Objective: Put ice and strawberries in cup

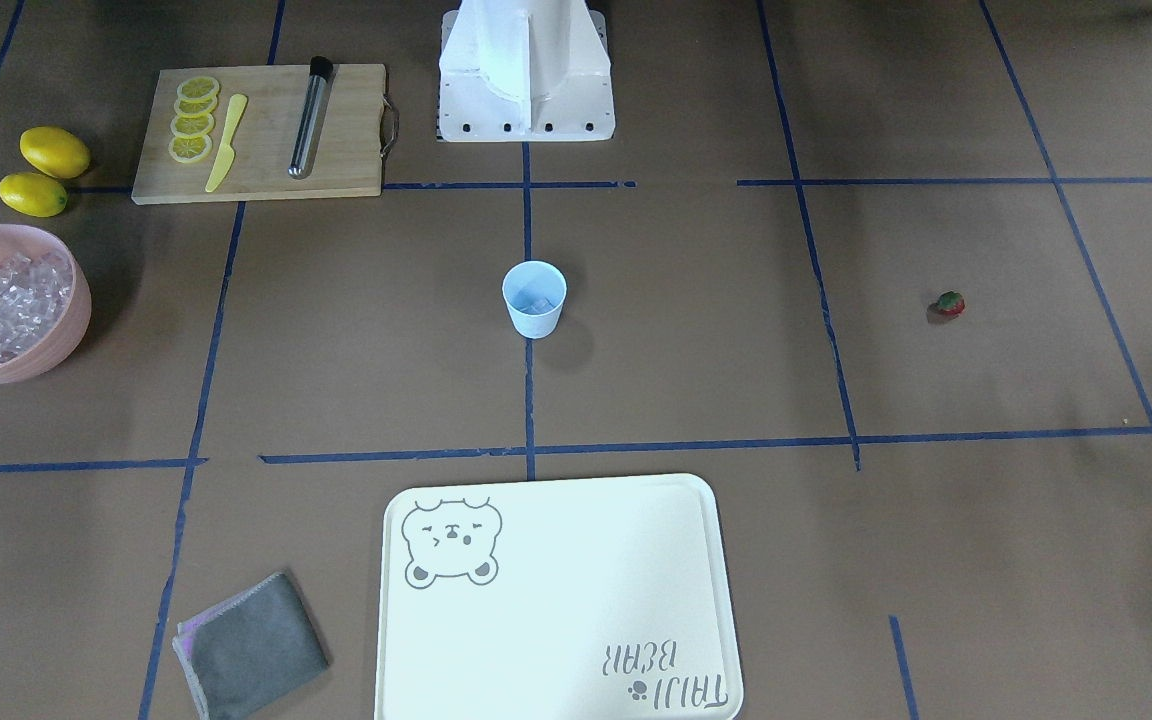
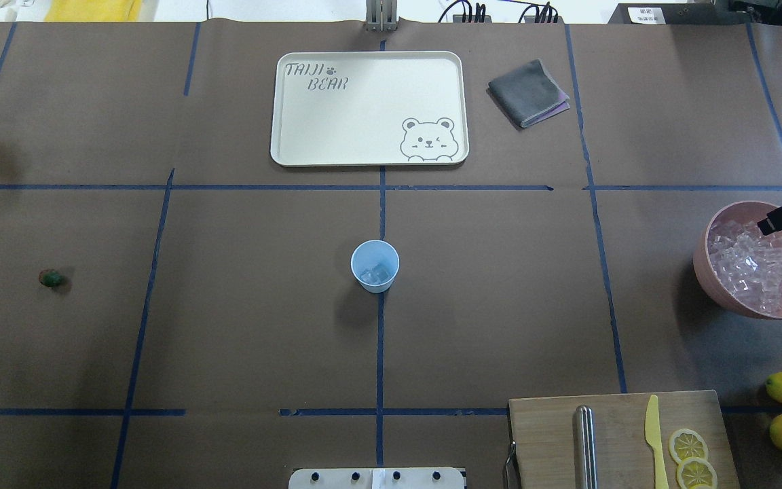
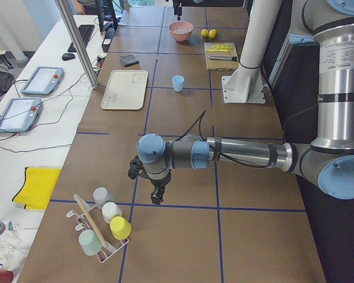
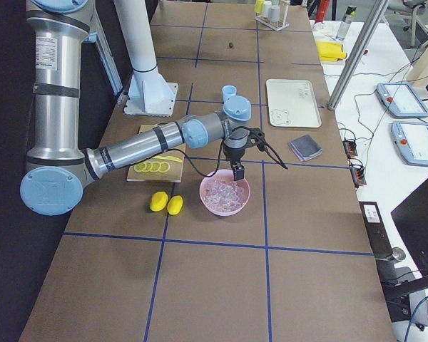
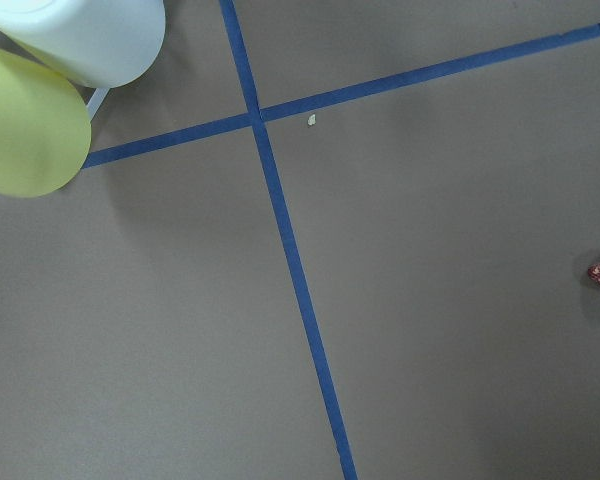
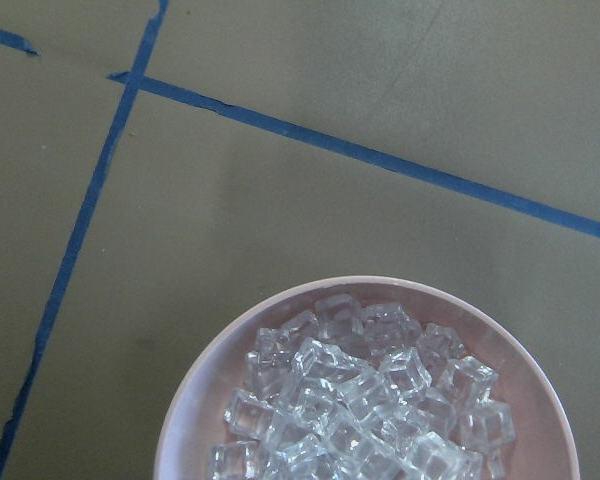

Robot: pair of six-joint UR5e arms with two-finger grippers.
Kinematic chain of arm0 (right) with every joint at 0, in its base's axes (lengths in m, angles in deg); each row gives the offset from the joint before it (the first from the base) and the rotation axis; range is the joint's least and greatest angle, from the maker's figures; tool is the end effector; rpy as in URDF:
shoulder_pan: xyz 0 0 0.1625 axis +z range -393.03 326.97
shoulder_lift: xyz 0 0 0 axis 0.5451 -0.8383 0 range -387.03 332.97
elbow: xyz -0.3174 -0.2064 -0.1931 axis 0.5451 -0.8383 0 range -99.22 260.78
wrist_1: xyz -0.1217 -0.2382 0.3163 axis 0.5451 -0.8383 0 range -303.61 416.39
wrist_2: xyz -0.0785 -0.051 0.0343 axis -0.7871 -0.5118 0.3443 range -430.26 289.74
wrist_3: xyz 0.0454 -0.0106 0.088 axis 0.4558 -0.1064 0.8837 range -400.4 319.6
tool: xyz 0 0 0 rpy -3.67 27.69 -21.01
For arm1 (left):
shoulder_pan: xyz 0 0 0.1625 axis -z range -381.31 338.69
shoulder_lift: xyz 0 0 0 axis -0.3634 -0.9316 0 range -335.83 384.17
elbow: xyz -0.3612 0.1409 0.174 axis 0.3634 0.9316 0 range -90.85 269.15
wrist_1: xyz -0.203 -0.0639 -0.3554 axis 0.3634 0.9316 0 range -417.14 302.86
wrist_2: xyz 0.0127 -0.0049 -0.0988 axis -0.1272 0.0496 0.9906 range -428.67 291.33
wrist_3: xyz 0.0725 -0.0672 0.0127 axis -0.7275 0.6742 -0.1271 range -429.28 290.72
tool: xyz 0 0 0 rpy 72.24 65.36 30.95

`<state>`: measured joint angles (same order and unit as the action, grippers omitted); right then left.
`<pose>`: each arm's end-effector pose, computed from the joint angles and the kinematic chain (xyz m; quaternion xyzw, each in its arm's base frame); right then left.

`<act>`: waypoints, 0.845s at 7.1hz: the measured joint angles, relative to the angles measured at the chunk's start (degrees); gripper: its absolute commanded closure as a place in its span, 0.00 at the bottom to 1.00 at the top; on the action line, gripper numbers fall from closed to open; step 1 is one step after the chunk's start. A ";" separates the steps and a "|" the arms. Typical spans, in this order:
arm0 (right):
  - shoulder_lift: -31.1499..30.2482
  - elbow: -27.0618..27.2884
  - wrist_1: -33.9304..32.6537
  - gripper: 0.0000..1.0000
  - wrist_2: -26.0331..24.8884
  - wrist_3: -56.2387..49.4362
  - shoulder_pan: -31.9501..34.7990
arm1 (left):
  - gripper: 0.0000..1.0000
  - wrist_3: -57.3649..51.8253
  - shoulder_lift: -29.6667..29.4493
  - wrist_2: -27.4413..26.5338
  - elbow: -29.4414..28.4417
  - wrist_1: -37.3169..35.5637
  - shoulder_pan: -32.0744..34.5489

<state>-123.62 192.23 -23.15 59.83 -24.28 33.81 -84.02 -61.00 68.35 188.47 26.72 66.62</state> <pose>-0.1145 -0.4437 0.5104 0.0815 -0.3842 -0.1312 0.9103 -0.0439 -0.4548 0.6260 0.0308 0.3979 0.1284 0.9079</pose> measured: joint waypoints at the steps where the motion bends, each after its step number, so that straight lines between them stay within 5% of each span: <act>1: -1.34 -1.05 3.13 0.03 -0.19 1.66 -1.15 | 0.00 0.01 0.00 0.00 0.00 0.04 -0.02; 6: -2.60 -1.67 5.02 0.06 -3.70 4.91 -6.64 | 0.00 0.06 0.00 0.00 0.00 0.07 -0.04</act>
<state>-126.21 190.55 -18.14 56.13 -19.36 27.17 -83.96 -61.00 68.35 188.47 26.80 66.58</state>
